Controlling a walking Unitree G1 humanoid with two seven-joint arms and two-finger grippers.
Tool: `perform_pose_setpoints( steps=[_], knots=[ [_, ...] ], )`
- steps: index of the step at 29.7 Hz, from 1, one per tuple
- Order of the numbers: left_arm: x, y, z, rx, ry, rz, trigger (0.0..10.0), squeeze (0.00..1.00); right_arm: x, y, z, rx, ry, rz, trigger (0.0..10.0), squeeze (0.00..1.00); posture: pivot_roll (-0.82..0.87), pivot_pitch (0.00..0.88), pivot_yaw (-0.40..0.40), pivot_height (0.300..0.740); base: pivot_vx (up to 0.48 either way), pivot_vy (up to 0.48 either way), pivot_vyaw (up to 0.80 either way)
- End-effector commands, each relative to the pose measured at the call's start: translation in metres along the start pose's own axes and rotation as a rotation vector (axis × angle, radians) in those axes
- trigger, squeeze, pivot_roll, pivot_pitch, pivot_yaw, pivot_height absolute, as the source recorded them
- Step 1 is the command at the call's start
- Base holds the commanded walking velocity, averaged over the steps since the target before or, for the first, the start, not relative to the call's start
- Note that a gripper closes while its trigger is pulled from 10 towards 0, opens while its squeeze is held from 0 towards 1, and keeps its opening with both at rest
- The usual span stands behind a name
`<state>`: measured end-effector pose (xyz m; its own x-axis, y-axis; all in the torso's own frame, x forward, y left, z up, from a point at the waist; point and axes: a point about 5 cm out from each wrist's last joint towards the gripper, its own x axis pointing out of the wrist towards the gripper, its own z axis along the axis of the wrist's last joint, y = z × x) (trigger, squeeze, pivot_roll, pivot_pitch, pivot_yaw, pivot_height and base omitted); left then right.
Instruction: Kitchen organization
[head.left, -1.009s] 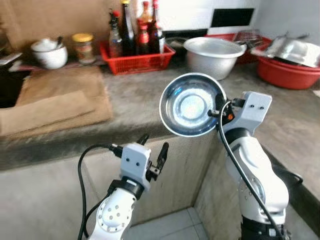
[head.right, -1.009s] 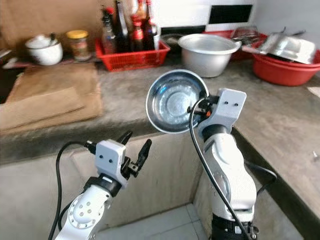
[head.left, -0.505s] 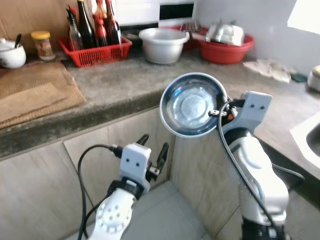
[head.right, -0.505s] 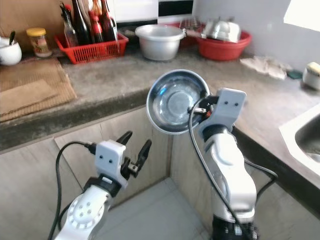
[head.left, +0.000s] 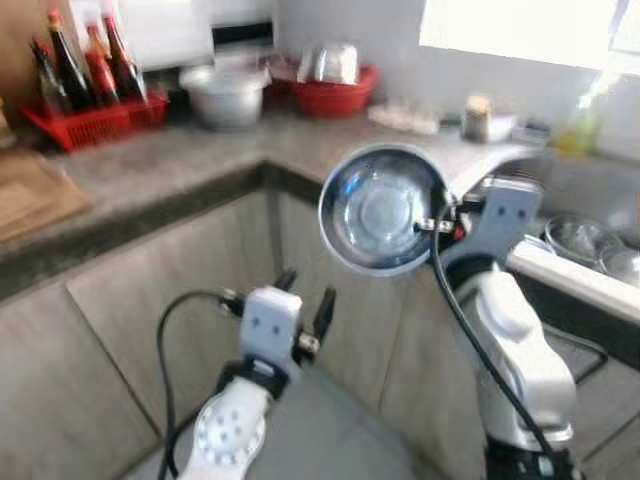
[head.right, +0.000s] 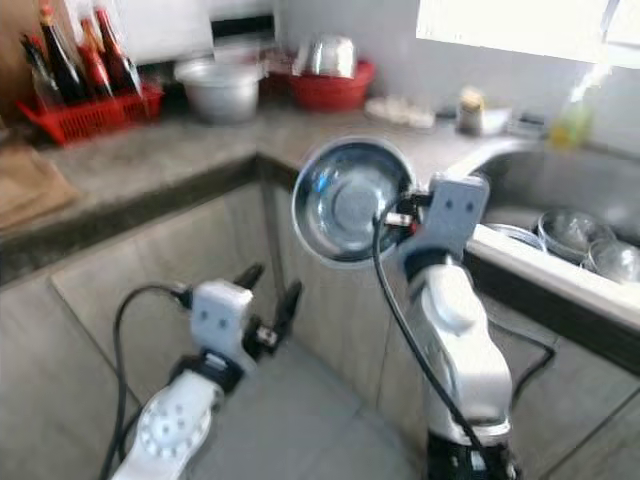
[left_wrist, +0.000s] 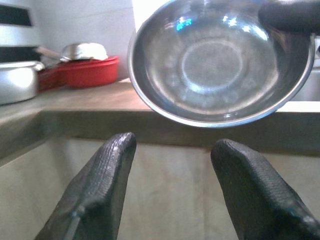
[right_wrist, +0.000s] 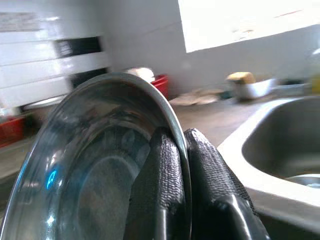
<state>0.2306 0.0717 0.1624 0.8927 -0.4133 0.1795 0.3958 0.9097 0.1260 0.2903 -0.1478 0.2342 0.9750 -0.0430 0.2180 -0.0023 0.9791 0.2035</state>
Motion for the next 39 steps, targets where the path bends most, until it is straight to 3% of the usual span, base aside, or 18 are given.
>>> perform_pose_setpoints(
  steps=[1,16,39],
  knots=[
    [0.001,0.004,0.005,0.030,-0.023,0.003,10.0,0.00,0.000,0.004,0.006,-0.006,-0.028,0.010,10.0,0.00,0.15,0.057,-0.034,0.740,0.266,0.000,-0.79],
    [0.001,0.003,0.003,0.027,-0.019,-0.004,10.0,0.00,-0.002,0.009,0.005,-0.053,-0.040,0.030,10.0,0.00,0.15,0.067,-0.032,0.740,0.428,0.000,-0.79],
    [0.001,0.006,0.003,0.038,-0.012,0.020,10.0,0.00,0.010,0.008,0.012,-0.108,-0.061,0.045,10.0,0.00,0.15,0.078,-0.035,0.740,0.398,0.000,0.00]
  ],
)
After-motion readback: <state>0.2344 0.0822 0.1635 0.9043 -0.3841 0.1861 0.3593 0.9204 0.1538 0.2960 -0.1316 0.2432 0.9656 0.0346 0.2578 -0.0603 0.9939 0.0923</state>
